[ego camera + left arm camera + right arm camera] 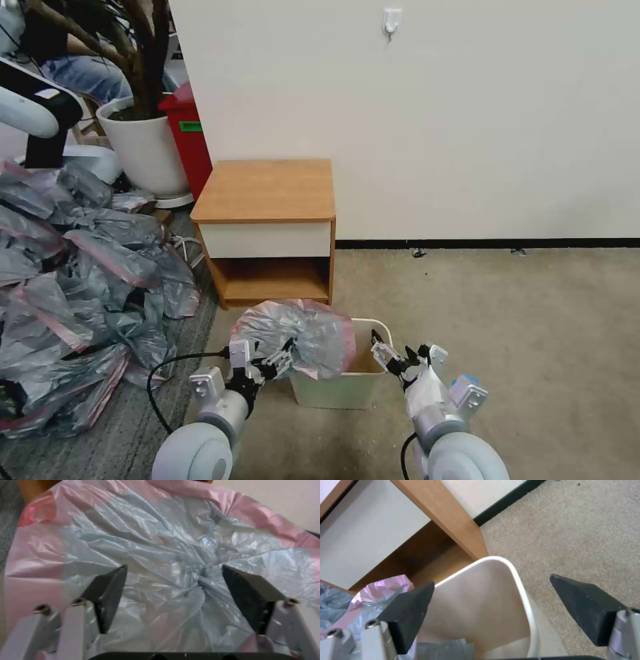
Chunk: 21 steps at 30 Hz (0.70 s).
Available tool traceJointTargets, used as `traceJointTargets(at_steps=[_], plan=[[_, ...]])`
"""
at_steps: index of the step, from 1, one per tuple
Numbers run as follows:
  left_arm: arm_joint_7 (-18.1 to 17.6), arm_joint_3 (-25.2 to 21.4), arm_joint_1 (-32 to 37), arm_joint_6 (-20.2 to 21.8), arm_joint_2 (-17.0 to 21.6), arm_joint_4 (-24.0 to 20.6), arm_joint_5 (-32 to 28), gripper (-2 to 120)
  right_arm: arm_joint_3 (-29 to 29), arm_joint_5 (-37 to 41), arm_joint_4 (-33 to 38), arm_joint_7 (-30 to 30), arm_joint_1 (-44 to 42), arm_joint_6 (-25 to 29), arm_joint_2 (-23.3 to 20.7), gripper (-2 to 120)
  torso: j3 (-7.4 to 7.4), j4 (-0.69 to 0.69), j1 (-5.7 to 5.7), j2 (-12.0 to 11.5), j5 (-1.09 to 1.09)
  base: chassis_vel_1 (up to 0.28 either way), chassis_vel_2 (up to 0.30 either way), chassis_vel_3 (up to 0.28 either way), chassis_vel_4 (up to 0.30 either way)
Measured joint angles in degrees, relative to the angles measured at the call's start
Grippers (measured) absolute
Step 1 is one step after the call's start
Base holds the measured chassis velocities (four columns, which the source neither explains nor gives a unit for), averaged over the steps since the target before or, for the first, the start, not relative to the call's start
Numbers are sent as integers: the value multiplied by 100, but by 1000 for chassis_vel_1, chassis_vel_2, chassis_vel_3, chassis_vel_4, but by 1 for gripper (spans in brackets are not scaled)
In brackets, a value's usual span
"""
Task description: Pick up the garbage bag from the table and place it over the trash can.
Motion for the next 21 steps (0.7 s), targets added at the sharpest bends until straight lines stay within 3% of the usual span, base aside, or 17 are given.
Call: traceJointTargets(at_steps=[2,21], plan=[[-50,0,-21,63,90,-1,-18,68,7,-9,-9,0,-6,17,-8,88,0,0,0,0,0,0,0,0,0],[-662,229,-360,643,466,-1,-552,68,28,-57,-72,0,-40,95,30,72,0,0,0,0,0,0,0,0,0]])
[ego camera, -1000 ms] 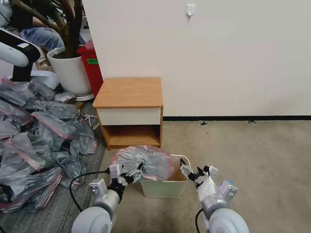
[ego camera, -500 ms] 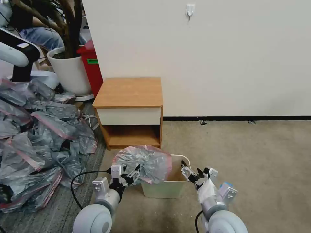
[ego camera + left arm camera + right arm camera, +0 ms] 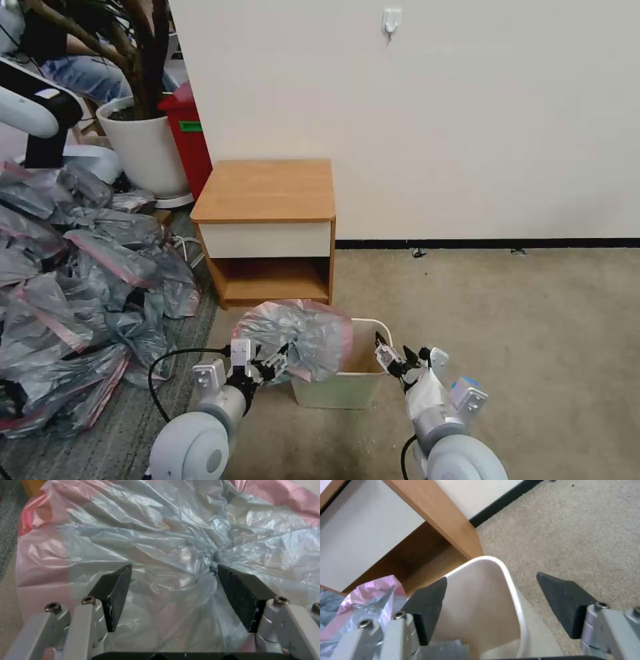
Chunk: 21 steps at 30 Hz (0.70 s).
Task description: Pick up the garbage bag from the table and place it over the trash can.
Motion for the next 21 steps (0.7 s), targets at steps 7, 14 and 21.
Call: traceJointTargets(at_steps=[7,14,21], plan=[[-299,158,-268,324,159,18,-288,68,27,-6,-22,2,10,25,0,68,0,0,0,0,0,0,0,0,0],[-678,318,-583,588,441,99,-600,68,63,-6,-56,7,39,27,6,65,0,0,0,0,0,0,0,0,0],[-896,519,-882,743,469,216,-744,68,104,10,-124,9,101,44,-17,63,0,-1,0,0,0,0,0,0,0]])
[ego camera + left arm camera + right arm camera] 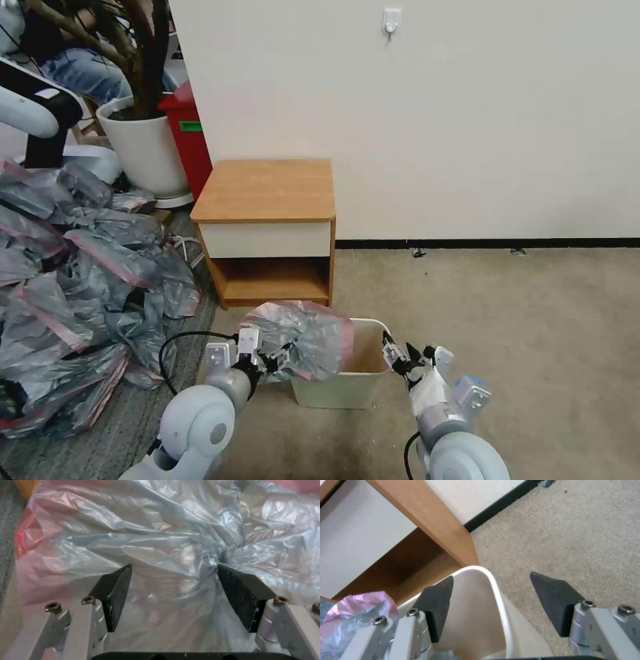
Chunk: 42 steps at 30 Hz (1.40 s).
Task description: Pick up the garbage bag from the table and place it over the trash can.
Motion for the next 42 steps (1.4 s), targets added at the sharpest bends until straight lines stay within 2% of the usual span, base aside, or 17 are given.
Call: traceJointTargets(at_steps=[17,30,38,42], plan=[[-438,396,-283,-5,23,284,-215,67,65,-1,-152,2,29,77,24,57,0,0,0,0,0,0,0,0,0],[-664,580,-429,-12,23,410,-461,55,100,-27,-244,1,28,143,31,56,0,0,0,0,0,0,0,0,0],[-1058,731,-644,-16,-8,528,-924,39,134,-52,-349,-3,43,196,27,53,0,0,0,0,0,0,0,0,0],[-1193,805,-727,-16,-8,580,-1023,39,138,-51,-366,-3,65,200,17,53,0,1,0,0,0,0,0,0,0]])
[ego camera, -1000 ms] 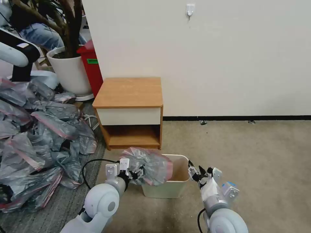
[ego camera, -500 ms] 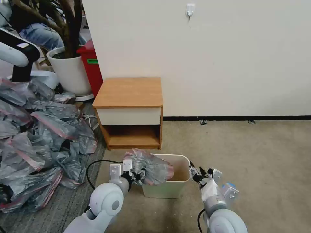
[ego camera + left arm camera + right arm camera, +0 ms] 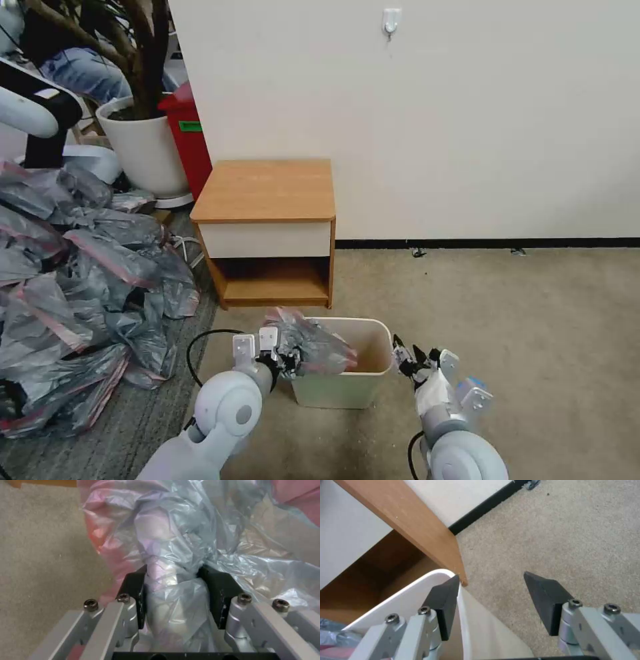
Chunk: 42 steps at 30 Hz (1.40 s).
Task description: Pick up the garbage bag from the table and place it over the trash can.
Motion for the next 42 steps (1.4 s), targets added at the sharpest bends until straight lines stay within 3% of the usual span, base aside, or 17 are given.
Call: traceJointTargets(at_steps=[4,9,12,18,21,23,25,31,37,42], plan=[[-78,46,-54,-1,11,57,-60,40,1,0,-5,0,3,1,7,53,0,-1,0,0,0,0,0,0,0],[-172,94,-115,-1,13,128,-156,54,16,-1,-16,0,-8,6,19,53,0,0,0,0,0,0,0,0,0],[-216,113,-142,-2,10,151,-218,54,26,-6,-19,0,-13,10,26,53,0,0,0,0,0,0,0,0,0],[-272,136,-181,-1,5,190,-285,37,38,-13,-29,0,-16,14,31,53,0,0,0,0,-1,0,0,0,0],[-360,149,-220,-3,2,237,-363,20,39,-20,-39,-1,-19,24,32,53,0,0,0,0,0,0,0,0,0],[-378,149,-229,-5,0,246,-389,19,39,-20,-39,-1,-19,27,31,53,0,0,0,0,0,0,0,0,0],[-447,149,-262,-5,-16,277,-496,7,40,-20,-31,-1,-15,48,18,53,0,0,0,0,0,0,0,0,0],[-467,108,-310,-3,-38,328,-570,4,92,-24,82,-10,-14,126,-30,53,0,0,0,0,-1,0,0,0,0],[-100,-54,-317,5,6,334,-519,4,268,-294,477,-403,-121,423,-241,62,0,-1,0,0,-2,0,0,0,0],[687,-215,-244,-167,198,280,-38,4,79,-640,1101,-1401,-465,527,-746,81,0,-2,0,0,-1,0,0,0,0]])
